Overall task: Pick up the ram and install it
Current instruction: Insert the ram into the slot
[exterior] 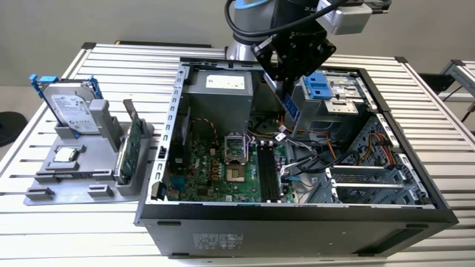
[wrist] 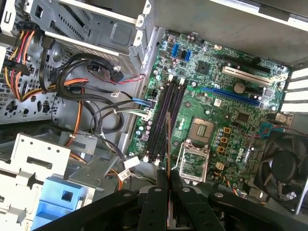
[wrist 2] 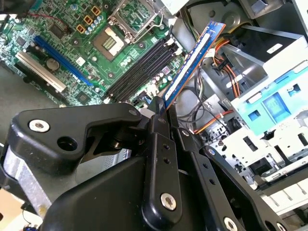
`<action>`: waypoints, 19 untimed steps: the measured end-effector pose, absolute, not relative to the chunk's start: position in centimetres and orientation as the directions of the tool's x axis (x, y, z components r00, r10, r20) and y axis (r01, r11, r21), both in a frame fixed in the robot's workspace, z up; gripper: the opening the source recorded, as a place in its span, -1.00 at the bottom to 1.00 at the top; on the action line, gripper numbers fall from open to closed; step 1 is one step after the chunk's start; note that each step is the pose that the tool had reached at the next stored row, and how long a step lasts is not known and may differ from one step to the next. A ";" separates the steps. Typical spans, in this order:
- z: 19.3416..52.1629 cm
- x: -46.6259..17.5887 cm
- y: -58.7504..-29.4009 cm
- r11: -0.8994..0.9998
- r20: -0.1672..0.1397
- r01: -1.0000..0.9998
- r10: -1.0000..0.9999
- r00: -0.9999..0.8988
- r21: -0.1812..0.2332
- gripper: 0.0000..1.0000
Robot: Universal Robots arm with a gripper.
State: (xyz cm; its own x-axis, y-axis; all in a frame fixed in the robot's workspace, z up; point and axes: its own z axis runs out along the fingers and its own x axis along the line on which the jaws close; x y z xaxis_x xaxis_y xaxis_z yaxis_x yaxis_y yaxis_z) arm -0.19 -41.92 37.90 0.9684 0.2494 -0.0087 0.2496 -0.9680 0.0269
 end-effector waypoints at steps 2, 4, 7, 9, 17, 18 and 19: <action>37.9 -0.2 -41.9 -0.968 -0.009 0.249 0.249 0.968 0.027 -1.00; 37.9 -0.2 -41.9 -0.968 -0.009 0.248 0.248 0.969 0.027 -1.00; 37.9 -0.2 -41.9 -0.969 -0.009 0.246 0.246 0.969 0.027 -1.00; 37.7 -0.2 -41.9 -0.970 -0.009 0.242 0.242 0.970 0.028 -1.00; 37.7 -0.2 -41.9 -0.973 -0.009 0.231 0.231 0.973 0.028 -1.00; 37.6 -0.2 -41.9 -0.973 -0.009 0.229 0.229 0.973 0.028 -1.00; 37.6 -0.2 -41.9 -0.973 -0.009 0.228 0.228 0.974 0.028 -1.00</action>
